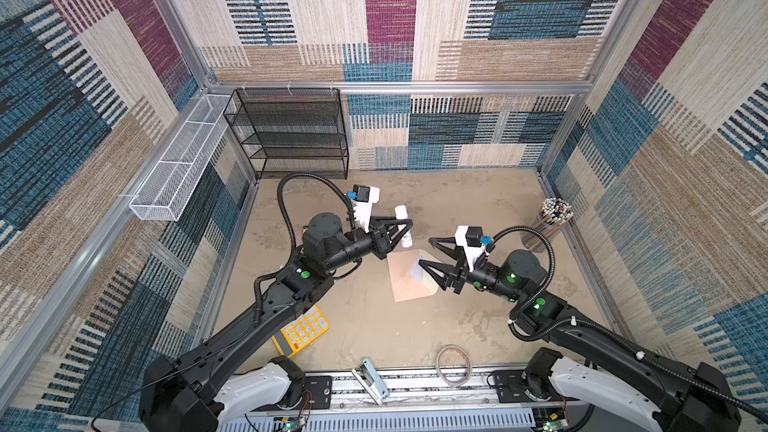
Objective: Place the letter into the envelope and seal it
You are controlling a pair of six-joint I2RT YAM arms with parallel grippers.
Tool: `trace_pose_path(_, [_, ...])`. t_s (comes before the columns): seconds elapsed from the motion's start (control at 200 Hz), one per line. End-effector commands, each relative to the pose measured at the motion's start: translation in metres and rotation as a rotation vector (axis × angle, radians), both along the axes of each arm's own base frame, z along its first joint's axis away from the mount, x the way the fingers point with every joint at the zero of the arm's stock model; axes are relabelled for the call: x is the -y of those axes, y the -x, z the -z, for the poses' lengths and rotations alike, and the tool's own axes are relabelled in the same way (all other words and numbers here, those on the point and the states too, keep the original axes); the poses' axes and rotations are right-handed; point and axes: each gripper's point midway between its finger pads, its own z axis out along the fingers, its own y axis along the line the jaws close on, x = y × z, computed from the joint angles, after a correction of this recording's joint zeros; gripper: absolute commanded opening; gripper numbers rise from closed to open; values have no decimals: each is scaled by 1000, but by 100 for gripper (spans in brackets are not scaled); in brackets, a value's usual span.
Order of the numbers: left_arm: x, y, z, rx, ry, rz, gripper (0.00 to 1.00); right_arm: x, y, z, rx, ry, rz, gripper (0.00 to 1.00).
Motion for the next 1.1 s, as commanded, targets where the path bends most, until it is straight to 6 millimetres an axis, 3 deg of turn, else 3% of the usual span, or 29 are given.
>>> trace_pose_path(0.0, [-23,-31,1,-37,16,-221,0,12,-19,-25,163,-72,205,71])
trace_pose_path(0.14, [-15,-39,6,-174,88,-218,0,10,-23,-26,220,-119,259,74])
trace_pose_path(0.476, [7,-34,13,-432,295,-101,0,0,-34,-35,320,-124,303,76])
trace_pose_path(0.731, [11,-31,10,-473,364,-61,0,-21,-45,-30,340,-72,283,70])
trace_pose_path(1.097, [16,-26,16,-506,385,-29,0,-28,-61,-26,336,-68,324,56])
